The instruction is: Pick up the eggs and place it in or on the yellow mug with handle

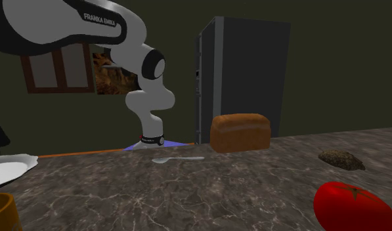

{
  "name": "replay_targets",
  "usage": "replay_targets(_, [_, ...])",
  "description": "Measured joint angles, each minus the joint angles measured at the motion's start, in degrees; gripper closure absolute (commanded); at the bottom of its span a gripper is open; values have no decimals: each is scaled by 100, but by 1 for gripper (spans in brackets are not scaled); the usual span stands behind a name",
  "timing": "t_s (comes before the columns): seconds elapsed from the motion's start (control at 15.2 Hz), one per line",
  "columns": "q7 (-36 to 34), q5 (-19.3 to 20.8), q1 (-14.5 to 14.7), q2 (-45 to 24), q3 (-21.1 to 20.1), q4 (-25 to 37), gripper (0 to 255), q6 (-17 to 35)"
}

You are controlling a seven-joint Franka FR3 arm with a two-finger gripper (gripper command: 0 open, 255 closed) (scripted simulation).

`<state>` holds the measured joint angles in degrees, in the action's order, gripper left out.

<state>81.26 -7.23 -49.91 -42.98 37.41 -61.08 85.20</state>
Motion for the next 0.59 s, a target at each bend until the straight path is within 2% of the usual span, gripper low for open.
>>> replay_targets(0.13, [-34,-96,-216,-284,-68,866,0,-540])
replay_targets(0.2, [-35,-111,-265,-335,-81,1071,0,-689])
replay_targets(0.59, [-25,-119,-309,-366,-86,1215,0,-800])
